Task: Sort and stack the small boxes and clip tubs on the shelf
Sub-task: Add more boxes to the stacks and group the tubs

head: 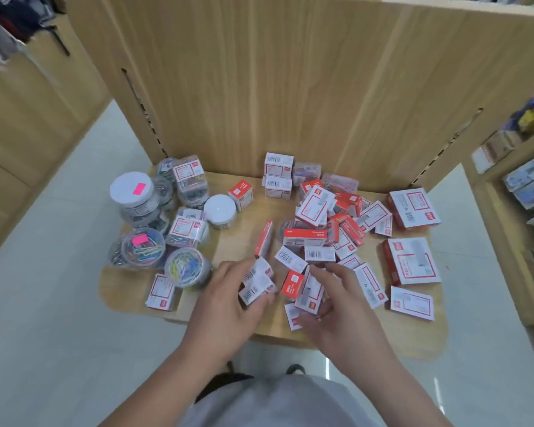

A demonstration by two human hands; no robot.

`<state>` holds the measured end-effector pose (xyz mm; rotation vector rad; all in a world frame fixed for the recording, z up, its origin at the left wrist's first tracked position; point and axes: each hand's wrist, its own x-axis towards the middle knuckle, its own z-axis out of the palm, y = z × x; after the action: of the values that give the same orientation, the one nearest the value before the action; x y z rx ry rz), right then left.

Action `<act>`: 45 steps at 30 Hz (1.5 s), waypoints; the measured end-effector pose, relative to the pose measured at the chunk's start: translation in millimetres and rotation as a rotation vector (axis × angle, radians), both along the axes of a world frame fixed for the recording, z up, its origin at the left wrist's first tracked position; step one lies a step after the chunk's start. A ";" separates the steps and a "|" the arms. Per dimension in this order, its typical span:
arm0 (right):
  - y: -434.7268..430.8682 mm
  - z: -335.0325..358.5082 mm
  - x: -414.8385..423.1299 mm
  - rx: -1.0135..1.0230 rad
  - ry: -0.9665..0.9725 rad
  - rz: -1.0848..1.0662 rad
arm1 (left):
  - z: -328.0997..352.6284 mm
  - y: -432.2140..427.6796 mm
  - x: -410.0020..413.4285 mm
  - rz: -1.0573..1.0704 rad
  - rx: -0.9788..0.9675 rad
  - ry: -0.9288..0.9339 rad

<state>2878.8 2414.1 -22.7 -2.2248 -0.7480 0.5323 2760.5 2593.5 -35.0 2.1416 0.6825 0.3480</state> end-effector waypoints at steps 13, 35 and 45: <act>18.2 37.4 -1.2 0.058 -0.022 -0.033 | 17.8 -9.0 3.4 0.160 -0.252 -0.052; 21.7 64.3 0.4 0.436 0.456 -0.186 | 62.1 -26.1 9.8 -0.005 -0.557 -0.158; 56.2 38.0 -26.7 0.159 0.294 -0.055 | 37.8 -15.6 -36.5 0.028 -0.292 -0.034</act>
<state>2852.2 2470.4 15.3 -1.9599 -0.5536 0.7270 2724.0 2578.0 2.8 1.8468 0.6988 0.2799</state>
